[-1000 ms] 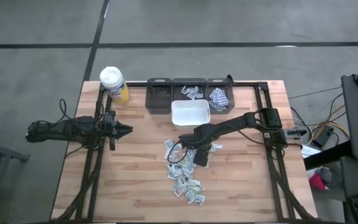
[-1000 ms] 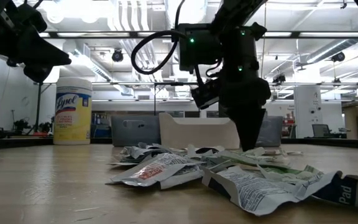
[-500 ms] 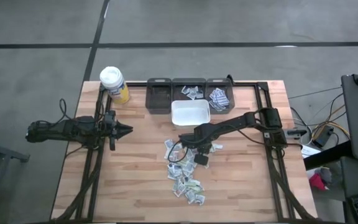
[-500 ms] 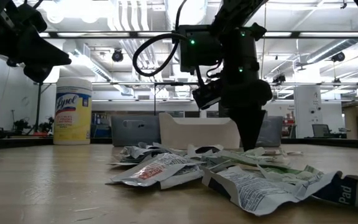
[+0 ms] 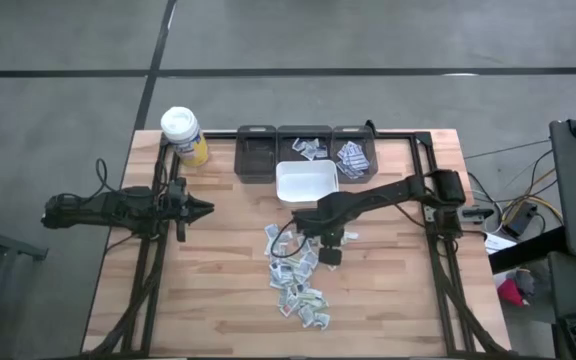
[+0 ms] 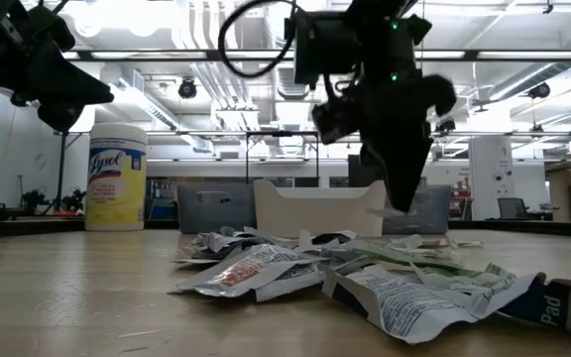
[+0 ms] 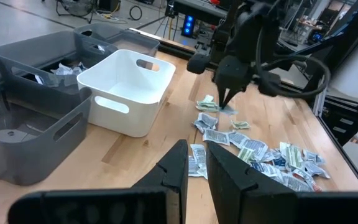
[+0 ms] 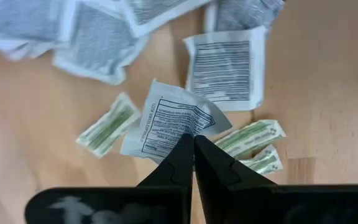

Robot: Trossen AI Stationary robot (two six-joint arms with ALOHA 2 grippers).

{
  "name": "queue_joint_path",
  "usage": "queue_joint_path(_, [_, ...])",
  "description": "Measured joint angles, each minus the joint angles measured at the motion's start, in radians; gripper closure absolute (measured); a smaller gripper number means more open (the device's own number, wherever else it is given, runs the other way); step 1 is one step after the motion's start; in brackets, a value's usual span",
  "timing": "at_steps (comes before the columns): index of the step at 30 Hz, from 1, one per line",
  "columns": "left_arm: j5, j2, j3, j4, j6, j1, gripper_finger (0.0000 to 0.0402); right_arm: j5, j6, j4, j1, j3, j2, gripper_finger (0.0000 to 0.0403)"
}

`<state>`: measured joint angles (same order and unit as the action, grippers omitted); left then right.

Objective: Pick & Place First Aid Supplies
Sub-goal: Put the alcohol pad into the middle black bin

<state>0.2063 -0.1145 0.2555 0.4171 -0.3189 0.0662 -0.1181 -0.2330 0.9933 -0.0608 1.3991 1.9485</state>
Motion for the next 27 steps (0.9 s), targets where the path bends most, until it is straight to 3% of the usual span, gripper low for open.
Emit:
queue_joint_path(5, [0.000,0.000,0.000,-0.007,0.000,0.000,0.0349,-0.067,0.069,-0.072,0.016,0.000,-0.056,0.0394])
queue_joint_path(13, [0.000,0.000,0.000,-0.007,0.000,0.000,0.0349,-0.070,0.087,-0.440,0.071,0.000,-0.123,0.0394])
queue_joint_path(19, [0.000,0.000,0.000,-0.006,0.001,0.000,0.0349,0.200,0.076,-0.637,0.144,0.002,-0.151,0.0394])
queue_joint_path(23, [0.013,0.000,0.000,-0.005,0.011,0.000,0.0349,0.391,0.080,-0.628,0.203,0.013,-0.154,0.0394])
queue_joint_path(27, [0.064,0.000,0.000,-0.004,0.028,0.000,0.0349,0.491,0.116,-0.624,0.271,0.031,-0.154,0.0394])
